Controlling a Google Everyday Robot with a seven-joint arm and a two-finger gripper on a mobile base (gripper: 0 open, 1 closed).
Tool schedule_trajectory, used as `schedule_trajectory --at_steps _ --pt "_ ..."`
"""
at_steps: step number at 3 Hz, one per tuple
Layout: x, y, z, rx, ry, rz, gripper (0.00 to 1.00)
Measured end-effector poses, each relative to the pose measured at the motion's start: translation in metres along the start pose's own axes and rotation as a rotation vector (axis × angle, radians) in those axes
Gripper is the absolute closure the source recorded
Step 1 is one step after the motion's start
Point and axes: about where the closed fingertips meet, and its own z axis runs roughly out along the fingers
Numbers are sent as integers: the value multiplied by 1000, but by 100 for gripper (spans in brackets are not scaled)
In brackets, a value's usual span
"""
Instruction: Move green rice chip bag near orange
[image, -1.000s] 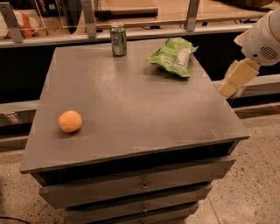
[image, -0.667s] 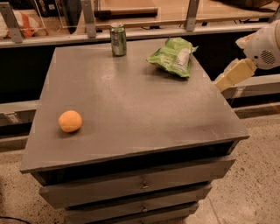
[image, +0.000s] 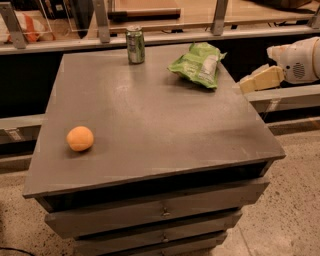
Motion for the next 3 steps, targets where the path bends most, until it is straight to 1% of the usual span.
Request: schedule_trajectory --at_steps 2,3 --pt "0 0 4 -8 -29 27 0" --pt "3 3 25 -12 -72 43 0"
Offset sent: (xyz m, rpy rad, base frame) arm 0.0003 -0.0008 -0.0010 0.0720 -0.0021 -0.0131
